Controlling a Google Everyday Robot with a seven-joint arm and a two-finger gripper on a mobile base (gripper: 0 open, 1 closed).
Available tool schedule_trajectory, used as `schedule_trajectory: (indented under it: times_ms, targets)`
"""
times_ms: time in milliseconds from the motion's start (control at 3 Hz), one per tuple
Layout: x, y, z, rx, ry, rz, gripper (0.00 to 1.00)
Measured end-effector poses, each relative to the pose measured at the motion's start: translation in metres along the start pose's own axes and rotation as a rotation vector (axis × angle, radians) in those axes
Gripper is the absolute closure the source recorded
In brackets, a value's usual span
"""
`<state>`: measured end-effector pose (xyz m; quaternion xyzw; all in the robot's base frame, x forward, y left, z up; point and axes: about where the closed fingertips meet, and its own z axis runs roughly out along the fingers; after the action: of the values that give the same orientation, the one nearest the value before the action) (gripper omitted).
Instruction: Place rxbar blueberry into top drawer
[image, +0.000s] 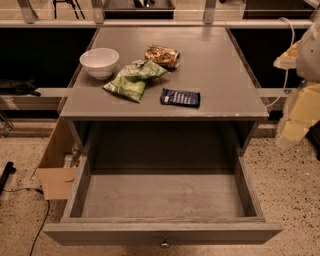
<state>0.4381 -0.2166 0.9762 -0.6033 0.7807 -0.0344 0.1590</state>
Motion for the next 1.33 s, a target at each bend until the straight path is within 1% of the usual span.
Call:
schedule_trajectory:
  times_ms: [333,667,1000,1333]
  targets:
    - [-0.002,-0.001,-0.001,0.011,-0.006,0.0,0.0]
    - [-0.011,-0.01,0.001,-0.008,-0.067,0.01,0.0]
    - [-0.038,-0.03,0.013,-0.062,-0.196,0.024,0.0]
    - [-0.064,-0.057,0.026,-0.115,-0.327,0.069,0.0]
